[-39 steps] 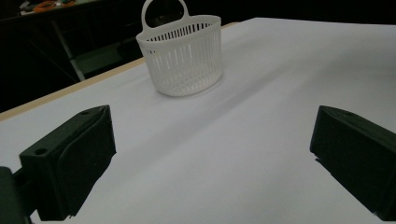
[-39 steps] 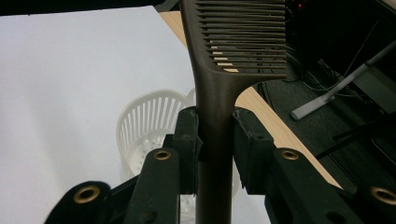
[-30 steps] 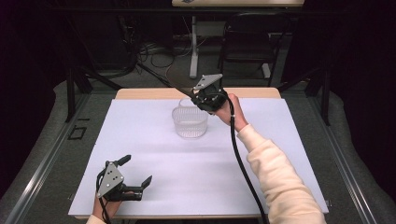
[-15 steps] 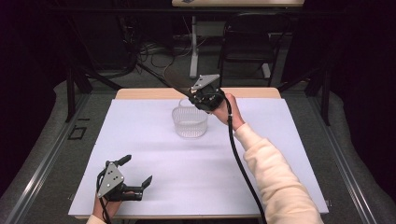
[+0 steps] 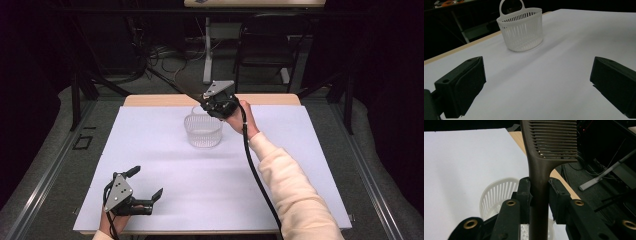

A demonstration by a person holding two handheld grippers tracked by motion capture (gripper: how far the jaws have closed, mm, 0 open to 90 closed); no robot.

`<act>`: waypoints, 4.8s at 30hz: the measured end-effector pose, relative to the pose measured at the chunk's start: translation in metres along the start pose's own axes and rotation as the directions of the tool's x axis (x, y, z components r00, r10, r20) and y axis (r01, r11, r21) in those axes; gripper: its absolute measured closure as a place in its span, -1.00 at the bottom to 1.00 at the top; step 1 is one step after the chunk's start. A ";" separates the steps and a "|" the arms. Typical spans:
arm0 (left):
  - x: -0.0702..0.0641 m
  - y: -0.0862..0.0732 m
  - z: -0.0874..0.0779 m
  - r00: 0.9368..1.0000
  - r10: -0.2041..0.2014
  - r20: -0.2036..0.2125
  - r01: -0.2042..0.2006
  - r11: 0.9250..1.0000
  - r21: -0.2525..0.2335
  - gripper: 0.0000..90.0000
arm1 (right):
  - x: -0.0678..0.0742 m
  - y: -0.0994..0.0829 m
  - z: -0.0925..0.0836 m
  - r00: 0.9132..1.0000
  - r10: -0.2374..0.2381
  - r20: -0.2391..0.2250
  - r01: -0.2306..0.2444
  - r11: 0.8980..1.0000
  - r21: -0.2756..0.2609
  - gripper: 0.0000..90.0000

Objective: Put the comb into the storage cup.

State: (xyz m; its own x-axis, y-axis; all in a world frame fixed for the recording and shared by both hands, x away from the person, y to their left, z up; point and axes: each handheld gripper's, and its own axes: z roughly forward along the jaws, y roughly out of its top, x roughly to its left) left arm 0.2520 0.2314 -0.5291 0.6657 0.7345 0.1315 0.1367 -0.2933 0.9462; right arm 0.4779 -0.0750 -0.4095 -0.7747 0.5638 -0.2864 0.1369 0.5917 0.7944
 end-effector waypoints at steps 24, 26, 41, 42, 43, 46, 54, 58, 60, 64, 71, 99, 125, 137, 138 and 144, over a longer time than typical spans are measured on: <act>0.000 0.000 0.000 1.000 0.000 -0.001 0.000 1.000 0.002 -1.00 | 0.007 -0.002 0.016 1.000 -0.003 -0.008 0.003 1.000 -0.029 0.61; 0.000 0.000 0.000 1.000 -0.001 0.000 0.001 1.000 0.002 -1.00 | 0.007 -0.003 0.018 1.000 -0.013 -0.013 0.013 0.999 -0.036 0.61; 0.000 0.000 0.000 1.000 0.000 0.000 0.000 1.000 0.004 -1.00 | 0.012 -0.008 0.027 0.999 -0.038 -0.031 0.036 0.998 -0.045 0.61; 0.000 0.000 0.000 1.000 -0.001 0.001 0.001 1.000 0.004 -0.99 | 0.012 -0.009 0.027 0.999 -0.039 -0.033 0.037 0.998 -0.043 0.61; 0.000 0.000 0.000 1.000 -0.002 0.002 0.002 1.000 0.004 -1.00 | 0.012 -0.010 0.028 0.999 -0.039 -0.035 0.038 0.998 -0.042 0.61; 0.000 0.000 0.000 1.000 -0.003 0.001 0.003 1.000 0.004 -0.99 | 0.012 -0.013 0.030 0.998 -0.039 -0.039 0.037 0.998 -0.049 0.61; 0.000 0.000 0.000 1.000 -0.002 0.000 0.002 1.000 0.004 -0.99 | 0.012 -0.018 0.033 0.998 -0.052 -0.046 0.050 0.997 -0.050 0.61; 0.000 0.000 0.000 1.000 -0.002 -0.001 0.002 1.000 0.005 -0.99 | 0.013 -0.020 0.034 0.998 -0.048 -0.051 0.046 0.998 -0.045 0.61; 0.000 0.000 0.000 1.000 0.000 -0.002 0.000 1.000 0.005 -0.99 | 0.013 -0.020 0.035 0.997 -0.060 -0.055 0.057 0.997 -0.045 0.61; -0.001 0.000 0.000 1.000 -0.001 -0.001 0.001 1.000 0.004 -0.99 | 0.016 -0.021 0.037 0.996 -0.065 -0.060 0.063 0.997 -0.042 0.61; 0.000 0.000 0.000 1.000 0.002 -0.004 -0.002 1.000 0.005 -0.99 | 0.018 -0.023 0.038 0.994 -0.081 -0.071 0.079 0.996 -0.031 0.61; -0.001 0.000 0.000 1.000 0.004 -0.005 -0.004 1.000 0.007 -0.99 | 0.022 -0.031 0.045 0.985 -0.137 -0.105 0.140 0.990 0.017 0.61; 0.000 0.000 0.000 1.000 0.006 -0.004 -0.006 1.000 0.008 -0.99 | 0.029 -0.037 0.061 0.978 -0.162 -0.133 0.174 0.981 0.082 0.60; -0.001 0.000 0.000 1.000 0.010 -0.004 -0.010 1.000 0.006 -0.99 | 0.033 -0.038 0.065 0.976 -0.165 -0.144 0.180 0.979 0.099 0.60; -0.001 0.000 0.000 1.000 0.010 -0.004 -0.010 1.000 0.006 -0.99 | 0.033 -0.038 0.065 0.976 -0.164 -0.144 0.179 0.979 0.101 0.60; 0.000 0.000 0.000 1.000 0.010 -0.003 -0.010 1.000 0.005 -0.99 | 0.034 -0.038 0.066 0.976 -0.152 -0.154 0.171 0.979 0.112 0.60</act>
State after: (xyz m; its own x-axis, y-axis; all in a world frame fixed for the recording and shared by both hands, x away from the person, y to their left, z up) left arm 0.2519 0.2309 -0.5290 0.6645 0.7338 0.1415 0.1338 -0.3031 0.9435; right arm 0.4873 -0.0405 -0.4849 -0.8724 0.3712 -0.3179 0.0712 0.7402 0.6686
